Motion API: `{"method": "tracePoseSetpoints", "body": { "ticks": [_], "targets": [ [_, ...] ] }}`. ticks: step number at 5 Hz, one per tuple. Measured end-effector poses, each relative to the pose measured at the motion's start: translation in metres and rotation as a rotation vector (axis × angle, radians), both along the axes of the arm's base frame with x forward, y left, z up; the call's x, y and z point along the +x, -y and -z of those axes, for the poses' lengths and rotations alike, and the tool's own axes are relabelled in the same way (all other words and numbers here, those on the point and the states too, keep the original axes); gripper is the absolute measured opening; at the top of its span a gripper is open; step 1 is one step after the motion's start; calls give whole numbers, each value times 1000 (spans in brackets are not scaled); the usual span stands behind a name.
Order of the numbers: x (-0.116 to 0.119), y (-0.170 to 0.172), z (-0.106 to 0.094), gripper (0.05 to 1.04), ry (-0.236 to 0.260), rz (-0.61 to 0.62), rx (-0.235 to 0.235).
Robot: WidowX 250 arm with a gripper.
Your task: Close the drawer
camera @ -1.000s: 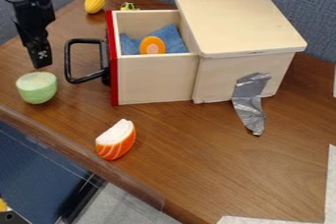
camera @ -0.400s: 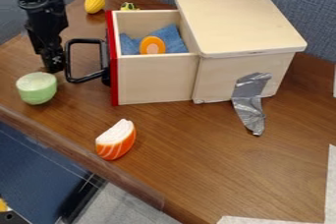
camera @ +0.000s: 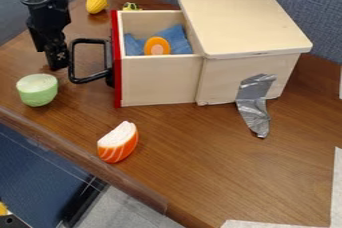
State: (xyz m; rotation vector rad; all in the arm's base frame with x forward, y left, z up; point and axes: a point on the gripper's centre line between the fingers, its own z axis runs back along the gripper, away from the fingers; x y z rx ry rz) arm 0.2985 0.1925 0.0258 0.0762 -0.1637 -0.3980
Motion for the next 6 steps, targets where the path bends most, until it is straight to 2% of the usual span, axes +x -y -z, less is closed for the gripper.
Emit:
{"method": "tracePoseSetpoints", "body": {
  "ticks": [2,4,6],
  "targets": [
    [6,9,4,1001,-4,-9,-20],
    [0,21,9,1001,-19,-12,-51],
    [0,36,8,1001,-13,0,-72]
  ]
}}
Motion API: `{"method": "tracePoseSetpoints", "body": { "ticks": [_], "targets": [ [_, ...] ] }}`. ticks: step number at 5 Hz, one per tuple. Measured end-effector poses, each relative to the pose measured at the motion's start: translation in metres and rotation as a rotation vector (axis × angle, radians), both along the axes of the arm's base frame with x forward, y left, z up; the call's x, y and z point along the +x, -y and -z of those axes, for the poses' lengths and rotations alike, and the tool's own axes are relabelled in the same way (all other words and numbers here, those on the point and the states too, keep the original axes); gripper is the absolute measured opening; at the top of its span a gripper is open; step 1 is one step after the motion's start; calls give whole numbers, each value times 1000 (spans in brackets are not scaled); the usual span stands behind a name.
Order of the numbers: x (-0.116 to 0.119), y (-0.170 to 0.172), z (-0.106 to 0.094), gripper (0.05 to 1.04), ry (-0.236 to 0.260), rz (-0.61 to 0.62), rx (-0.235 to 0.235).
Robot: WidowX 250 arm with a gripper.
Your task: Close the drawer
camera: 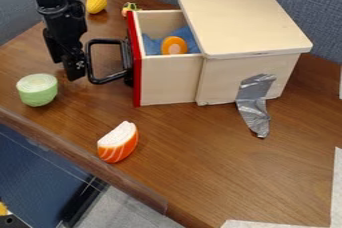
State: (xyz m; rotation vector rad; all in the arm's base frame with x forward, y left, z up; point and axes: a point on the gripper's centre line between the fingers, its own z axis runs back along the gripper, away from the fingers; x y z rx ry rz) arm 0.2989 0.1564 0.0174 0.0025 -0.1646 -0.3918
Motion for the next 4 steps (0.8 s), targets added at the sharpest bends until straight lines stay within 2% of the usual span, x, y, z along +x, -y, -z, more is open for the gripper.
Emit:
{"method": "tracePoseSetpoints", "body": {
  "ticks": [4],
  "targets": [
    [20,30,-1,1001,32,7,3]
  ]
}}
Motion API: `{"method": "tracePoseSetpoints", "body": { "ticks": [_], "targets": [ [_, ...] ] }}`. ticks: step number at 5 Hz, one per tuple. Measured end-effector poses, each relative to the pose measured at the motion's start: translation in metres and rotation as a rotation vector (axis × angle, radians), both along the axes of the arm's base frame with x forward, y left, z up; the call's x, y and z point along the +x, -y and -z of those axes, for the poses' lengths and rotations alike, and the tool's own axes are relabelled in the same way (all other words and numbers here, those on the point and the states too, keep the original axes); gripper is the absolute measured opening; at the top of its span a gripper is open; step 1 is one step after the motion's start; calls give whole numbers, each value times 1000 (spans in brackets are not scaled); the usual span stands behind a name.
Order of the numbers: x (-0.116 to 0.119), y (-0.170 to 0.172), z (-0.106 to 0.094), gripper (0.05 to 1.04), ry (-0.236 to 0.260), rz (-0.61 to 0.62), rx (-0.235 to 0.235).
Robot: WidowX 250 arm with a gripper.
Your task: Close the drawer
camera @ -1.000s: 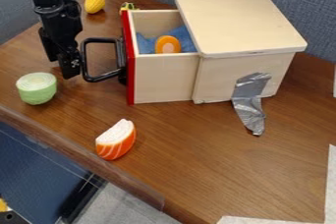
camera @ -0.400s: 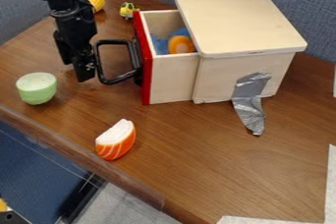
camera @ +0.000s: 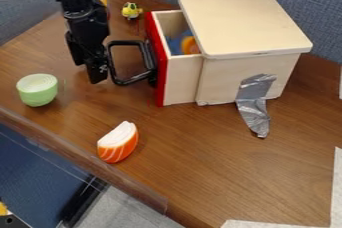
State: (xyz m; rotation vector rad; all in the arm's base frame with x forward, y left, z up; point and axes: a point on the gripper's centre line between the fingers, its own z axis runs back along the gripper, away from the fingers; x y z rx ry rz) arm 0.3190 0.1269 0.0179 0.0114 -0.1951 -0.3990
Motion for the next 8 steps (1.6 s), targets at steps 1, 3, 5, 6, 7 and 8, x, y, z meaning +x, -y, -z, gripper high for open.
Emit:
{"method": "tracePoseSetpoints", "body": {
  "ticks": [1,3,5,6,7,8],
  "targets": [
    [9,8,-5,1001,13,-2,-1],
    [23,28,-3,1001,-4,3,-21],
    [33,36,0,1001,-10,-10,-30],
    [36,41,3,1001,-19,-12,-34],
    [39,43,3,1001,-17,-20,-35],
    [40,46,4,1001,-19,-23,-38]
  ]
}}
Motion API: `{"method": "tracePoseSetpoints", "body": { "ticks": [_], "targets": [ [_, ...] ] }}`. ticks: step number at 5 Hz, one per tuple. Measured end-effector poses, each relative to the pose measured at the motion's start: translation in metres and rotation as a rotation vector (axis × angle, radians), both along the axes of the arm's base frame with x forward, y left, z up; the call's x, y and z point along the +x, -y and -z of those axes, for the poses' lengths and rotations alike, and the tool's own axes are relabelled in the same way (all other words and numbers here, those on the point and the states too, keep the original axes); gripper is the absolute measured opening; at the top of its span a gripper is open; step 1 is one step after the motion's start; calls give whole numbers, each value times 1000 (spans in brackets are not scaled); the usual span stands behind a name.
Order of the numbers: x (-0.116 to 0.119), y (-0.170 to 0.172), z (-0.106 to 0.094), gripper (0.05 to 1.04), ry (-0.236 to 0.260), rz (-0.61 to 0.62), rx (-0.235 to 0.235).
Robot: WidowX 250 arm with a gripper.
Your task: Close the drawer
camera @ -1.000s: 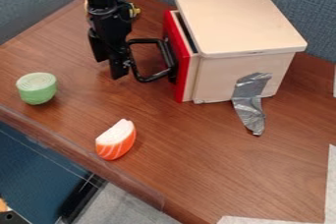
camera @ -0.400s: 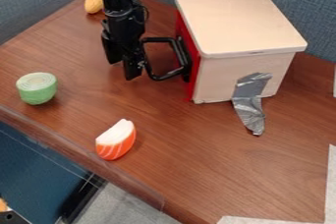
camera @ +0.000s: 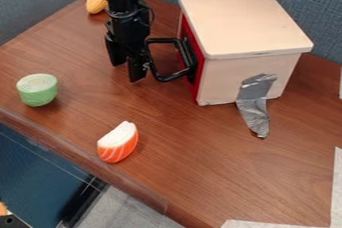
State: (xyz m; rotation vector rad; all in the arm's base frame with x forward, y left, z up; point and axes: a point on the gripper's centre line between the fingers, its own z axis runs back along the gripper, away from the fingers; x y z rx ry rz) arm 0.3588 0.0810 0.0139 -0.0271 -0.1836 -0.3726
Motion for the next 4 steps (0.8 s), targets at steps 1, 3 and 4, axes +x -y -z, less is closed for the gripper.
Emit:
{"method": "tracePoseSetpoints", "body": {
  "ticks": [1,3,4],
  "targets": [
    [1,2,3,1001,-10,1,-4],
    [-2,5,3,1001,-31,-4,-22],
    [-3,3,-6,1001,-11,-16,-22]
  ]
}}
